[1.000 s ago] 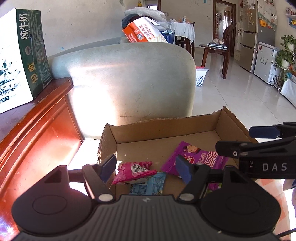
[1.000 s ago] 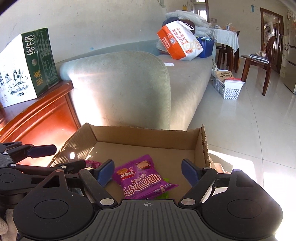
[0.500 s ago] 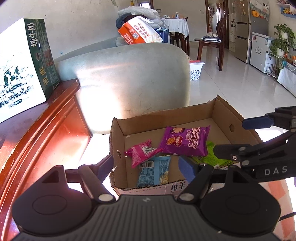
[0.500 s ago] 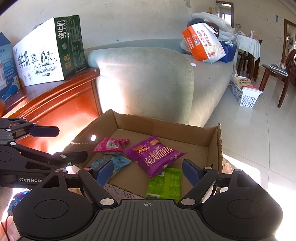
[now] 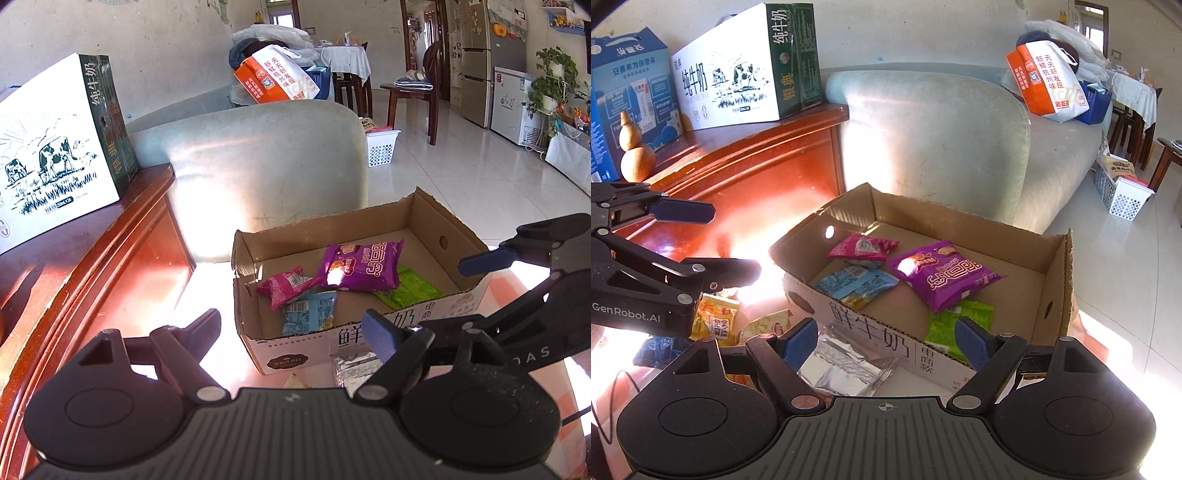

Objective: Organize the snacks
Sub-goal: 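Move left gripper to red packet while right gripper approaches croissant packet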

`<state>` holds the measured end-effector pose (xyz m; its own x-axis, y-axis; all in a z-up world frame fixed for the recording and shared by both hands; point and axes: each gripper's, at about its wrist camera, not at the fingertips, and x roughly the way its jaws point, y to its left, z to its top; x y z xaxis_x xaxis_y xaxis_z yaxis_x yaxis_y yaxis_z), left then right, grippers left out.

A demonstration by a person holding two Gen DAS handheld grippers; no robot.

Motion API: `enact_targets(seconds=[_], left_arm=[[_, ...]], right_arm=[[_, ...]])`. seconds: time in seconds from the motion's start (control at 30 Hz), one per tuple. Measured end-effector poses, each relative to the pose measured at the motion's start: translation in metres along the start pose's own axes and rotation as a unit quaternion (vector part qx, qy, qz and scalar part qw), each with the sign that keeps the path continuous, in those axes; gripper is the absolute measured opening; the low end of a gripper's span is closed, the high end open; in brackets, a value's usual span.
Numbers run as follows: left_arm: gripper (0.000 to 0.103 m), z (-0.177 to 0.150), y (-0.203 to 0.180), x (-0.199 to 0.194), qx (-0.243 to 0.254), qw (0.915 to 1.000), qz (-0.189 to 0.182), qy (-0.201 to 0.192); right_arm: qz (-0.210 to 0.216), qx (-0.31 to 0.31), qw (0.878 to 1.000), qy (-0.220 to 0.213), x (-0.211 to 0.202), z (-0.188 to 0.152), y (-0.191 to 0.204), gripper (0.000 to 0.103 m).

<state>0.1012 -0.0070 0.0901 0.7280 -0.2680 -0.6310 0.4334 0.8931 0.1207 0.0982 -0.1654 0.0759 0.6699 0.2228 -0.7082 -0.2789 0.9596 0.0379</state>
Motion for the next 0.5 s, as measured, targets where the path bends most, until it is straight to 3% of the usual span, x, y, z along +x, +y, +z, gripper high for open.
enact_targets(seconds=[0.23,0.5], left_arm=[[0.084,-0.024,-0.001,-0.009,0.029,0.9991,-0.013,0.028],[0.084,-0.058,-0.001,-0.016,0.083,0.9938,-0.052,0.053]], right_arm=[[0.044,-0.026,0.998,0.032,0.012,-0.011,0.022,0.082],[0.058,-0.048,0.996,0.051,0.021,-0.017,0.032,0.081]])
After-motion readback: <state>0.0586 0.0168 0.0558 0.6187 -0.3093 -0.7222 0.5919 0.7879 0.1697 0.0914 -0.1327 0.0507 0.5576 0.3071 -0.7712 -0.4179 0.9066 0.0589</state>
